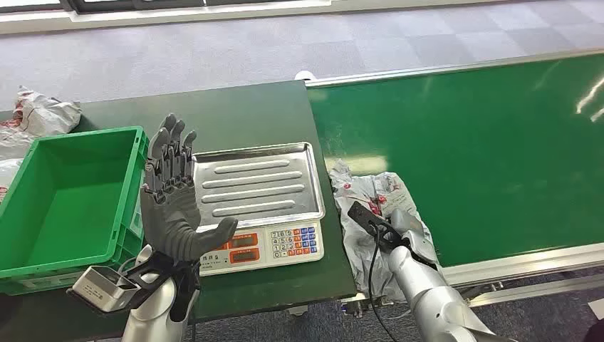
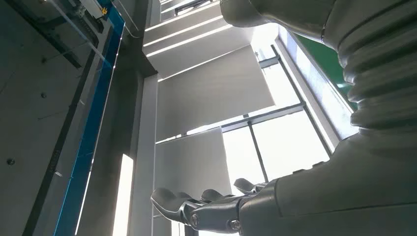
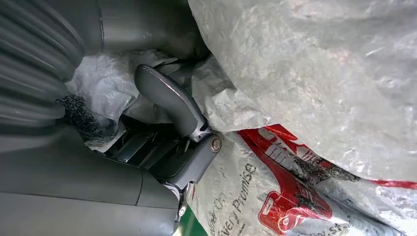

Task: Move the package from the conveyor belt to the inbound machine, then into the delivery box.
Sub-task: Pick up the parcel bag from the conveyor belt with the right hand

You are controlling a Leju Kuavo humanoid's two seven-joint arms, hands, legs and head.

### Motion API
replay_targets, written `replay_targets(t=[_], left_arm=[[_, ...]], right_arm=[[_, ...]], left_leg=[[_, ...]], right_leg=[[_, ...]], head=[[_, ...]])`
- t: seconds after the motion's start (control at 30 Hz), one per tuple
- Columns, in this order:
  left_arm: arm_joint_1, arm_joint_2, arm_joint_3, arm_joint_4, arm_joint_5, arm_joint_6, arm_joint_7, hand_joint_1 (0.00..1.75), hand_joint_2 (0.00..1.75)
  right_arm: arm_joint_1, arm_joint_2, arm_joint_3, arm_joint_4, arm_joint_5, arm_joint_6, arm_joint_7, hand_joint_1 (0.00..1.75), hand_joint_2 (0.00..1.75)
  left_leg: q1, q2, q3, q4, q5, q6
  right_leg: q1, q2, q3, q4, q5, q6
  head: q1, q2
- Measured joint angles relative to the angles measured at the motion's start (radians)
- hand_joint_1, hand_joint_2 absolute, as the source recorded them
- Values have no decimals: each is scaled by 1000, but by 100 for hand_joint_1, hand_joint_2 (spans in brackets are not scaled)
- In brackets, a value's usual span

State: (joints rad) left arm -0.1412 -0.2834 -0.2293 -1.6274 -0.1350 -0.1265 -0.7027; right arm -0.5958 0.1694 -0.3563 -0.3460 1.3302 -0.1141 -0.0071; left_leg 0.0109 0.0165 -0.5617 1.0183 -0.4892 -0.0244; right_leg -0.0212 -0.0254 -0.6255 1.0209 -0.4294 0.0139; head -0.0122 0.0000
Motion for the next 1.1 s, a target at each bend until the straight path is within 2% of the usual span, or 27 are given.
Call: replay_targets(t=[0.1, 0.23, 0.37, 0.43, 0.53, 0.63, 0.8, 0.97, 1.1], left_arm=[[1, 1, 0, -2, -2, 6, 0, 0, 175], [7, 7, 0, -18, -4, 25, 0, 0, 175], [16, 14, 0, -31, -2, 31, 0, 0, 175], [19, 17, 0, -35, -2, 38, 0, 0, 175], [29, 22, 0, -38, 3, 46, 0, 0, 175], [44, 28, 0, -38, 8, 55, 0, 0, 175], [56, 32, 0, -36, 8, 58, 0, 0, 175], [58, 34, -1, -31, 6, 58, 0, 0, 175], [60, 33, -3, -27, 2, 57, 0, 0, 175]], right_arm=[[3, 0, 0, -2, -28, -37, -65, 175, 175], [16, 15, 1, -50, -101, -149, -272, 175, 175], [23, 34, 7, -103, -127, -161, -308, 175, 175], [41, 43, 11, -145, -169, -193, -362, 175, 175], [115, 70, 40, -326, -298, -263, -450, 175, 175], [210, 95, 100, -585, -384, -308, -428, 175, 175], [315, 118, 167, -894, -405, -386, -381, 175, 175], [369, 130, 191, -1050, -410, -447, -375, 175, 175], [401, 141, 212, -1139, -490, -522, -426, 175, 175]], left_leg=[[0, 0, 0, 0, 0, 0], [0, 1, -1, 0, 0, 0], [0, 0, -1, 0, 0, 0], [0, 0, -1, 0, 0, 0], [0, 0, -1, 0, 0, 0], [0, -1, -2, 0, 0, 0], [0, 0, -3, 0, -1, 0], [0, 0, -3, 0, 0, 0], [0, 1, -3, 0, 0, 0]], right_leg=[[0, 0, 0, 0, 0, 0], [0, 0, -1, 0, 0, 0], [0, 0, -1, 0, 0, 0], [0, 0, -1, 0, 0, 0], [0, 0, -1, 0, 0, 0], [0, -1, -2, 0, -1, 0], [0, 0, -3, 0, -1, 0], [0, 0, -3, 0, -1, 0], [0, 0, -3, 0, 0, 0]], head=[[0, 0], [0, 0], [0, 0], [0, 0], [0, 0], [0, 0], [0, 0], [0, 0], [0, 0]])
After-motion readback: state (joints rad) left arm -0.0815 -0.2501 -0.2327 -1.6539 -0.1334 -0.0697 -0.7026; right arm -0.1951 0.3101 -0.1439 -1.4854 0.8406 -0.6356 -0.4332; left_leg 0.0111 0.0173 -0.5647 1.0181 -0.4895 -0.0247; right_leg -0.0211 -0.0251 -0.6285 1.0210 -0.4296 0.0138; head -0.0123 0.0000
